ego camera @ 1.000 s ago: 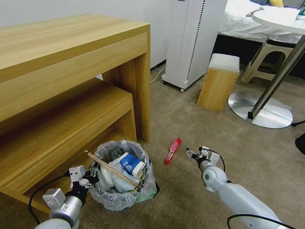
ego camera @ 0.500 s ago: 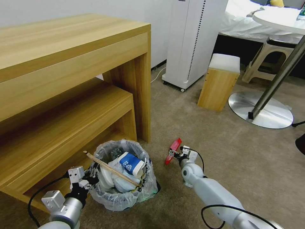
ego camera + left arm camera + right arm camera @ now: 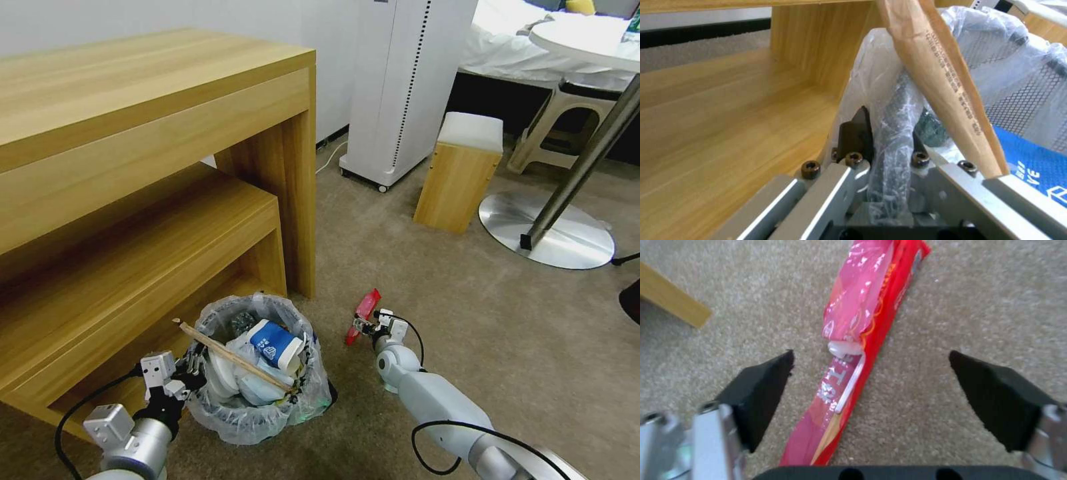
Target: Pick up the trash bin and place the garbage on the floor into it.
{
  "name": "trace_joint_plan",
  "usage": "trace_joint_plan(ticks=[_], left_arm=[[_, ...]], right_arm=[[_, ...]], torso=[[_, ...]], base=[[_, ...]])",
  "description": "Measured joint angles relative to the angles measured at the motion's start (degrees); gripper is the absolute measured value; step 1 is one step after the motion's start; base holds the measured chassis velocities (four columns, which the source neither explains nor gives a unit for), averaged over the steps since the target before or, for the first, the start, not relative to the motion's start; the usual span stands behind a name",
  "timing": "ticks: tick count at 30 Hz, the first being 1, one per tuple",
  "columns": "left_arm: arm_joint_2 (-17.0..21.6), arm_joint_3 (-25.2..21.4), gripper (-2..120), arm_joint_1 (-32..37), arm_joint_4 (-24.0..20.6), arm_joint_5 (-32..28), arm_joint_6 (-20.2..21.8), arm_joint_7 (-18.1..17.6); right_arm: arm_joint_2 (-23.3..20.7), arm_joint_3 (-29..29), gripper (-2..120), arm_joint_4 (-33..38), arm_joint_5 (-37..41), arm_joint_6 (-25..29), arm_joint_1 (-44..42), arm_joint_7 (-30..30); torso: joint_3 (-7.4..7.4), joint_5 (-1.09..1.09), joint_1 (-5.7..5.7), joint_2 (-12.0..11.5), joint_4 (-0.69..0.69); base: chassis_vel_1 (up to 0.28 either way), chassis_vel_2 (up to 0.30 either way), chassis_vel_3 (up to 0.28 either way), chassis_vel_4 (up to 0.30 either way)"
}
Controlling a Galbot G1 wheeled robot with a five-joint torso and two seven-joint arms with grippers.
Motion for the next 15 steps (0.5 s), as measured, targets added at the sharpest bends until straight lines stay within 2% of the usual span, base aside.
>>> trace_joint_plan(ticks=[2, 5, 10, 14, 15], left_arm=[[0.1, 0.0, 2, 0.1, -0.1, 0.0, 0.0, 0.0], [0.2, 0.0, 2, 0.2, -0.3, -0.2, -0.1, 0.0], [0.2, 0.0, 2, 0.4, -0.6, -0.2, -0.3, 0.1], [0.1, 0.1, 2, 1.0, -1.4, -0.2, -0.5, 0.2], [0.0, 0.1, 2, 1.5, -1.7, -0.2, -0.6, 0.4]], right_arm=[[0.7, -0.2, 86, -1.7, -0.4, 0.0, 0.8, -0.5], [2.3, -0.5, 89, -5.6, -1.6, 0.0, 2.8, -1.7], [3.3, -0.6, 92, -8.1, -2.6, 0.3, 3.8, -2.4], [4.3, -0.5, 84, -10.5, -3.8, 0.7, 4.4, -3.1], [4.7, -0.4, 76, -12.1, -4.8, 1.1, 4.6, -3.7]], torso=[[0.00, 0.01, 0.00, 0.0, 0.01], [0.00, 0.00, 0.00, 0.0, 0.01], [0.00, 0.00, 0.00, 0.0, 0.01], [0.00, 0.00, 0.00, 0.0, 0.02], [0.00, 0.01, 0.00, 0.0, 0.02]], base=[[0.000, 0.000, 0.000, 0.000], [0.000, 0.000, 0.000, 0.000], [0.000, 0.000, 0.000, 0.000], [0.000, 0.000, 0.000, 0.000], [0.000, 0.000, 0.000, 0.000]])
